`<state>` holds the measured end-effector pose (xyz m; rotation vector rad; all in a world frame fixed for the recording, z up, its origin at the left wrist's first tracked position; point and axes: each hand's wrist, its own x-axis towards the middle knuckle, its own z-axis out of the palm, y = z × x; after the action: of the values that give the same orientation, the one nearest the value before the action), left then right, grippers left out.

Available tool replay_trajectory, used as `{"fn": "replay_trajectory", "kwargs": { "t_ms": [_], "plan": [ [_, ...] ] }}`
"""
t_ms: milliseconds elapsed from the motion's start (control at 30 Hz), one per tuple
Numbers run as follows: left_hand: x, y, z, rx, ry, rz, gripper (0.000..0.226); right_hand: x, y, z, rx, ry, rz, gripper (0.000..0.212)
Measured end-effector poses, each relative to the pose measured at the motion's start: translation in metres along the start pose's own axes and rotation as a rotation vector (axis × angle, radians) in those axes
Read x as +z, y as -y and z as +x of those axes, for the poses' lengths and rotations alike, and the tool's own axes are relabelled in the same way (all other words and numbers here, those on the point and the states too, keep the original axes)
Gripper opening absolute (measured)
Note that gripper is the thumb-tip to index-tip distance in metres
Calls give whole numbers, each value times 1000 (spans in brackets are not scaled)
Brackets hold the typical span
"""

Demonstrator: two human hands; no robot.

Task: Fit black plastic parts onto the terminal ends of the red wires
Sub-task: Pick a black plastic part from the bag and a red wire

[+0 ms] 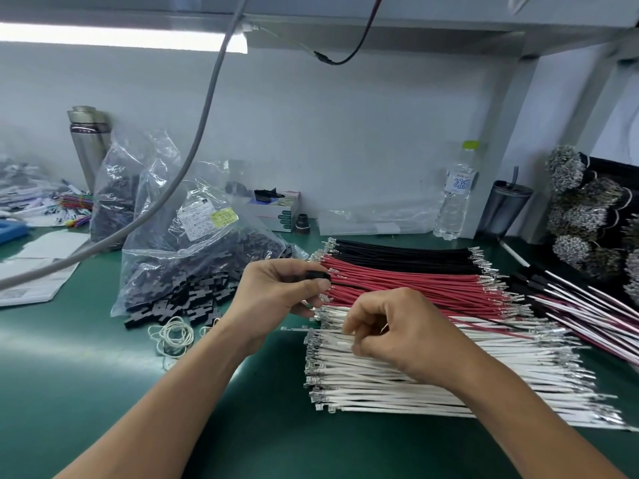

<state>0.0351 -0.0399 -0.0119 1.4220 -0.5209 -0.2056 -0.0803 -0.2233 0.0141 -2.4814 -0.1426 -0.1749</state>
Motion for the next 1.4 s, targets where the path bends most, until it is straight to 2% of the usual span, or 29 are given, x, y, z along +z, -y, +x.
{"fn": "replay_trajectory", "kwargs": {
  "t_ms": [200, 333, 533, 667, 933, 1200, 1400],
  "plan": [
    [0, 0, -1, -8, -2, -8, 24, -3, -3, 3, -43, -69, 26, 23],
    [0, -1, -2, -21, -4, -18, 27, 2, -4, 5, -97, -98, -139, 19],
    [0, -4, -1, -38, 7, -104, 34, -8, -5, 11, -214, -416, -116, 16],
    [1, -5, -1, -43, 30, -133, 36, 4, -9, 9, -265, -510, -85, 14],
    [0, -8, -3, -36, 55, -145, 35, 16, -8, 6, -333, -599, -114, 17],
    [3, -7, -5, -47, 110, -129, 38, 20, -6, 9, -351, -667, -352, 11],
    [3, -6, -5, -51, 122, -79, 37, 27, -7, 11, -403, -696, -431, 21]
  ]
}}
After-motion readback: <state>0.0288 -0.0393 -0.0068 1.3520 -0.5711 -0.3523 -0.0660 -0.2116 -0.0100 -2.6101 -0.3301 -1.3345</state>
